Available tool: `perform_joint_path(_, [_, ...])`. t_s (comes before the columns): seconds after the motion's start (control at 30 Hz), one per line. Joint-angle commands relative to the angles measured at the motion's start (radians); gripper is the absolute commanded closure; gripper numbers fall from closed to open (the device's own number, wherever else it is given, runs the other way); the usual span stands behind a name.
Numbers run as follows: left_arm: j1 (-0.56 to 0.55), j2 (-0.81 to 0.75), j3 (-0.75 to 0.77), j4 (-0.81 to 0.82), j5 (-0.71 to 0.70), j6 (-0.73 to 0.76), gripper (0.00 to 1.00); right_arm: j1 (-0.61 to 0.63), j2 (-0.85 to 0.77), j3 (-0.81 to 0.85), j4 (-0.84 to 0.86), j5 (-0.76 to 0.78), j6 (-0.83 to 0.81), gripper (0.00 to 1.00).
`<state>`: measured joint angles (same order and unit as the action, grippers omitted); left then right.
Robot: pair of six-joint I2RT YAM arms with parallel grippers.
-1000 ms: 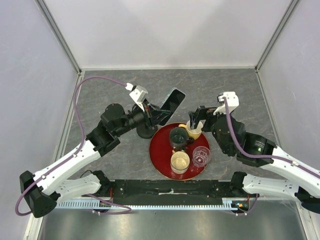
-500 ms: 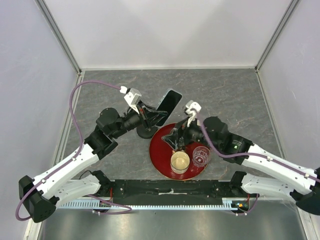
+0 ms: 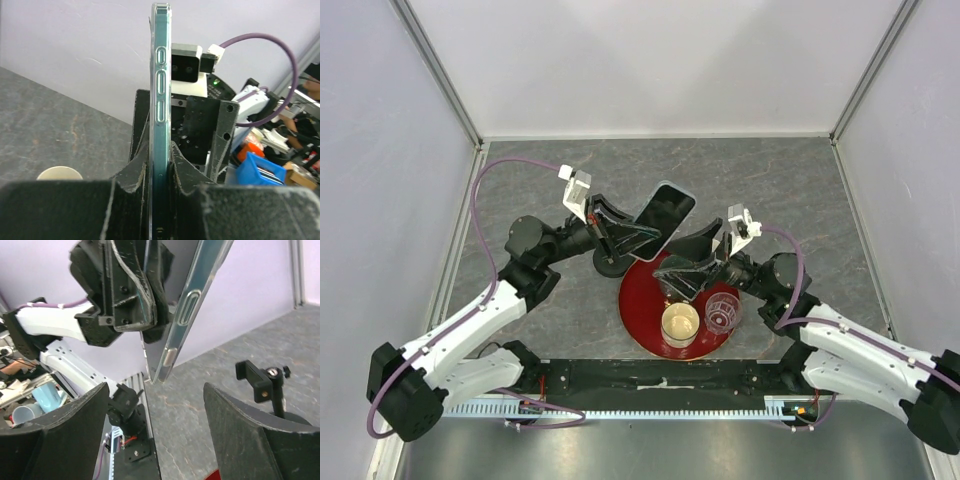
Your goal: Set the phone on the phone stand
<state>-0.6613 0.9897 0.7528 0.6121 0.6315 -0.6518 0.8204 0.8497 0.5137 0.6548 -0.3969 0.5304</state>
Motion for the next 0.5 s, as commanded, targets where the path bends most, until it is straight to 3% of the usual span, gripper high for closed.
perform_joint_path(0.0, [0.017,0.020,0.006,0.224,0.102,-0.144,0.98,-0.003,0.044,-0.075,0.414,-0.045,0.131,0.21])
perform_joint_path(0.27, [0.020,0.046,0.002,0.245,0.111,-0.160,0.98,0.063,0.155,-0.017,0.473,-0.014,0.114,0.43])
perform_joint_path(0.47, [0.025,0.067,0.003,0.305,0.146,-0.215,0.98,0.125,0.147,-0.032,0.468,0.093,0.048,0.49])
